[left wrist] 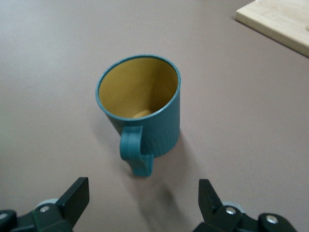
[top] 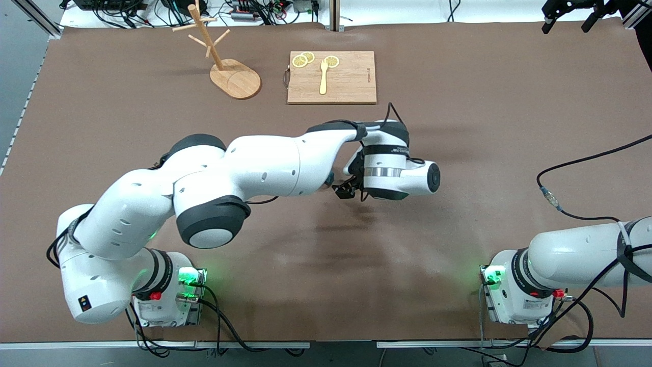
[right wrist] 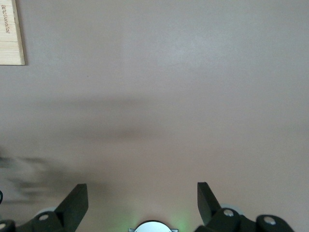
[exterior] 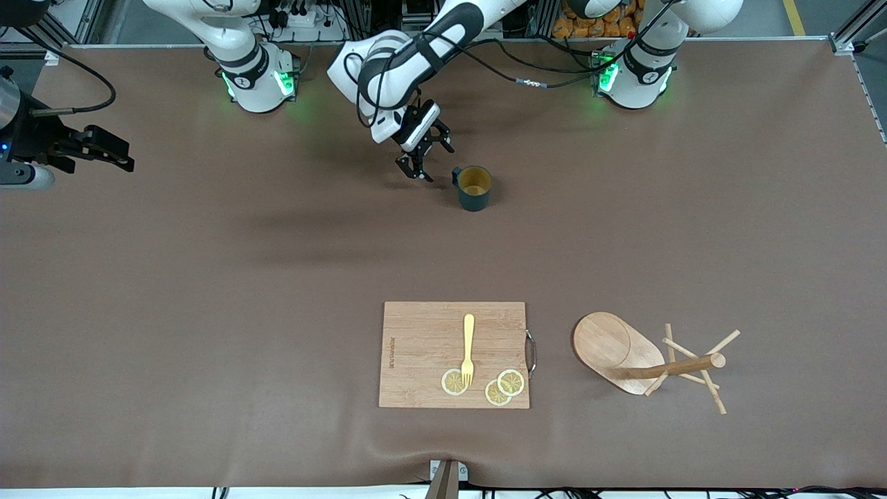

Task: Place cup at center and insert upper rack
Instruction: 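Close the left gripper on the mug handle and lift the mug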

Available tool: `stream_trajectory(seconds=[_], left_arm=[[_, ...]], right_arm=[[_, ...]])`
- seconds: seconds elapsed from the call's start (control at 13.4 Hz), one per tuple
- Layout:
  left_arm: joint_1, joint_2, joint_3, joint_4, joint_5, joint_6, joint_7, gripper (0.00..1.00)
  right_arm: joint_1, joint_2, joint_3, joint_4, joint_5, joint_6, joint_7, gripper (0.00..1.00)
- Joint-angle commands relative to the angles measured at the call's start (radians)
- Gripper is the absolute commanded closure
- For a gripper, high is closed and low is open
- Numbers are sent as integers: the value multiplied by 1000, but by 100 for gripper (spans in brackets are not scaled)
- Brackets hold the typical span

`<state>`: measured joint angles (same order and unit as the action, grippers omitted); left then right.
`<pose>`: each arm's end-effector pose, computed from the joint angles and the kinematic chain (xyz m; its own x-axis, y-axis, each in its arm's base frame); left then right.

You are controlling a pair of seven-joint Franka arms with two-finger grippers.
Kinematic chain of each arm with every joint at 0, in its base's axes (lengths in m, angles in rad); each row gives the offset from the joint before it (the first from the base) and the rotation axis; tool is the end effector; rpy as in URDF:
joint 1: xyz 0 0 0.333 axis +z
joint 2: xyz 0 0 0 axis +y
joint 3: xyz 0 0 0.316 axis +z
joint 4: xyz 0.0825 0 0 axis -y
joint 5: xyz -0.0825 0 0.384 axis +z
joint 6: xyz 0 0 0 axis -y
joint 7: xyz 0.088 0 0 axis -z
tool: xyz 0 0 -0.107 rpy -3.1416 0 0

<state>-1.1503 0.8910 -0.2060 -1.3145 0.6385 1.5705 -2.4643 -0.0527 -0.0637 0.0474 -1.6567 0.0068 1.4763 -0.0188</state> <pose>0.2324 -0.6373 0.1836 0.4733 0.5731 0.6690 0.8166 -0.5702 -0.0892 0.5229 -0.0012 0.6110 0.9931 0.0137 -0.1164 0.0131 -0.9999 -0.0060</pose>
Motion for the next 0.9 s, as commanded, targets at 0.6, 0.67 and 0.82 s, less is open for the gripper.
stream_trajectory(seconds=[0.6,0.67,0.82], left_arm=[[-26,60,26,-32,89,-58,-76,23],[-26,60,26,-38,89,-59,-73,25],[-23,60,26,-40,89,-61,-70,35]], right_arm=[[7,1,-1,-9,16,12,19,0],[7,2,-1,-8,16,13,19,0],[7,4,-1,-9,16,18,19,0]])
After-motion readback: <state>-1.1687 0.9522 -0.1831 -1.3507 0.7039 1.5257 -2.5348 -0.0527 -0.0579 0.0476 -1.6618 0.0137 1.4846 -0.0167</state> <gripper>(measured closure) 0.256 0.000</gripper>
